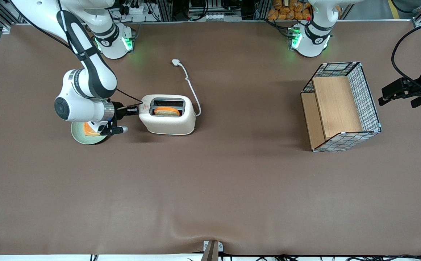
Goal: Press toaster button with right arm
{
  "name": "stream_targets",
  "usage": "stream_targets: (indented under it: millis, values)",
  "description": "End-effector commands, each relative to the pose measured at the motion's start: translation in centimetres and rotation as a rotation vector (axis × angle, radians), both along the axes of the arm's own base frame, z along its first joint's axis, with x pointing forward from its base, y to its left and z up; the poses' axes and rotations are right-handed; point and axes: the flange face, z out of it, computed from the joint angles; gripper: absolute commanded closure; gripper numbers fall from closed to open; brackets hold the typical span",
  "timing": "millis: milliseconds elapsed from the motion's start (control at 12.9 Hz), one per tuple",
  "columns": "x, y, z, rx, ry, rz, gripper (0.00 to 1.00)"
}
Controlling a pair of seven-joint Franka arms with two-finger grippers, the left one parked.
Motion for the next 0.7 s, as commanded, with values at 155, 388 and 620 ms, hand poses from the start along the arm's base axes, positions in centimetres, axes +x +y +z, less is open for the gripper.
stream_targets:
  millis: [155,388,620]
  values:
    - [-0.2,0.1,-0.5,0.03,0.028,0.006,1.0]
    - [1.6,-0.7,3.3,0.054,0.056,-0.002,1.0]
    - [4.2,-3.0,8.3,0.067,0.039,-0.017,1.0]
